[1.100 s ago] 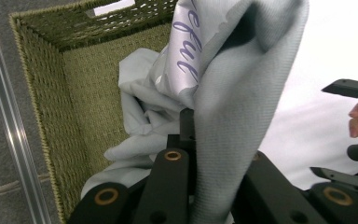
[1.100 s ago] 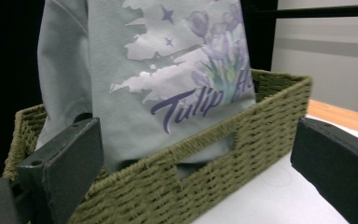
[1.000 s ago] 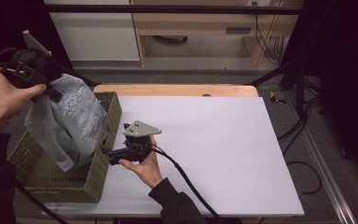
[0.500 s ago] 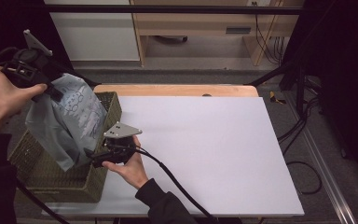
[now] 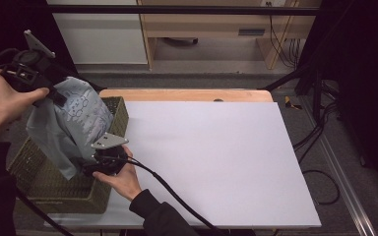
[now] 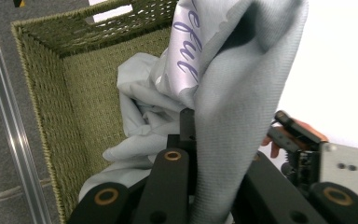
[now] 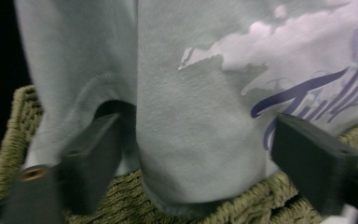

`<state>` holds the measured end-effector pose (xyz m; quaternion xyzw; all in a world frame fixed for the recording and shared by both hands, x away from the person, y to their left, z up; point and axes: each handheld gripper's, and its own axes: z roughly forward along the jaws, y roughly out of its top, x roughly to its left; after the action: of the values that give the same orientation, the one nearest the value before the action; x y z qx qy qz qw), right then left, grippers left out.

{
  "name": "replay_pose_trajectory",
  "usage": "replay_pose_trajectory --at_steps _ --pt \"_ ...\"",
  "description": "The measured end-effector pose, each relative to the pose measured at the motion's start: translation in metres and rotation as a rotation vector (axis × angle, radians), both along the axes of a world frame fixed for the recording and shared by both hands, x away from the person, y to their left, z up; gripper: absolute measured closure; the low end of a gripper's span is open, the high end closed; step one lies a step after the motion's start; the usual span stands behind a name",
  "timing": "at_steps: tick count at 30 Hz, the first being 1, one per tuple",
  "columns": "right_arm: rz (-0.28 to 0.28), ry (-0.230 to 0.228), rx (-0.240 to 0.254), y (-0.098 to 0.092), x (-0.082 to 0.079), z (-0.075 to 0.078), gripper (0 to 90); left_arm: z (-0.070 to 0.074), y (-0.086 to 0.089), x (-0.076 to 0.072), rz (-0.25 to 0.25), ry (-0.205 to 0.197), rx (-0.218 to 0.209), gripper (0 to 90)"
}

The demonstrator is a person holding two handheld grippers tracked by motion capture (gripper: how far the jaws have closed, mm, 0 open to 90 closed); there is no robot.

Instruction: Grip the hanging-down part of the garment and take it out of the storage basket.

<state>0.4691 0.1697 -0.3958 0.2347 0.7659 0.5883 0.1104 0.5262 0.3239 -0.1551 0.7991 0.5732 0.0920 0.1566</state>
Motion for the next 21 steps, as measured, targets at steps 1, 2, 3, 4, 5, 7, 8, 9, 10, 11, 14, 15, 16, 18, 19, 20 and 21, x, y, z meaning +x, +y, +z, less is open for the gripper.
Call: replay_pose_trajectory --at_steps 1,2,3,4,5,7,8,9,10,11,14,15,16,18,19,20,21 --pt "-0.005 0.014 -0.003 0.002 0.000 0.000 34.4 0.000 -0.001 -0.001 -0.002 -0.003 0.001 86.2" --pt "-0.006 0.015 -0.005 0.003 -0.001 -0.001 41.2 0.000 -0.001 -0.001 -0.002 -0.003 0.001 86.2" --pt "-0.005 0.001 -0.015 0.004 0.000 -0.002 51.1 0.001 -0.001 -0.001 -0.004 -0.003 0.001 86.2" --pt "-0.011 0.000 -0.026 0.004 0.000 -0.002 58.6 0.001 0.000 -0.001 -0.004 -0.003 -0.001 86.2" --pt "-0.015 0.016 -0.030 0.003 0.000 -0.002 66.9 0.001 0.001 -0.002 -0.003 -0.003 0.000 86.2" --pt "-0.021 0.020 -0.037 -0.001 0.002 0.000 81.2 0.001 0.002 -0.002 0.001 -0.007 -0.005 86.2" --pt "-0.016 0.025 -0.029 -0.004 0.003 0.001 83.6 0.001 0.003 -0.002 0.000 -0.009 -0.006 86.2" --pt "-0.009 0.032 -0.021 -0.008 0.004 0.002 84.7 0.001 0.004 -0.002 0.001 -0.009 -0.010 86.2" --pt "-0.009 0.032 -0.021 -0.008 0.004 0.002 84.7 0.001 0.004 -0.002 0.001 -0.009 -0.010 86.2" --pt "-0.007 0.024 -0.025 -0.012 0.006 0.003 85.3 0.001 0.005 -0.002 -0.001 -0.010 -0.010 86.2" --pt "0.009 0.009 -0.007 -0.030 0.007 0.009 86.1 0.001 0.008 -0.003 0.005 -0.014 -0.014 86.2" --pt "0.016 0.019 0.006 -0.036 0.005 0.011 86.2 0.001 0.008 -0.004 0.006 -0.015 -0.016 86.2" --pt "0.022 0.005 0.008 -0.041 0.005 0.014 86.2 0.000 0.009 -0.004 0.008 -0.015 -0.019 86.2" --pt "0.028 -0.007 0.020 -0.049 0.003 0.020 86.3 0.000 0.010 -0.003 0.010 -0.016 -0.019 86.2" --pt "0.026 -0.019 0.021 -0.054 0.001 0.023 86.4 0.000 0.010 -0.003 0.011 -0.016 -0.021 86.2" --pt "0.030 -0.041 0.021 -0.058 0.001 0.026 86.4 0.000 0.010 -0.003 0.011 -0.019 -0.022 86.2" --pt "0.029 -0.046 0.022 -0.063 0.001 0.030 86.4 -0.001 0.010 -0.003 0.011 -0.020 -0.024 86.2"
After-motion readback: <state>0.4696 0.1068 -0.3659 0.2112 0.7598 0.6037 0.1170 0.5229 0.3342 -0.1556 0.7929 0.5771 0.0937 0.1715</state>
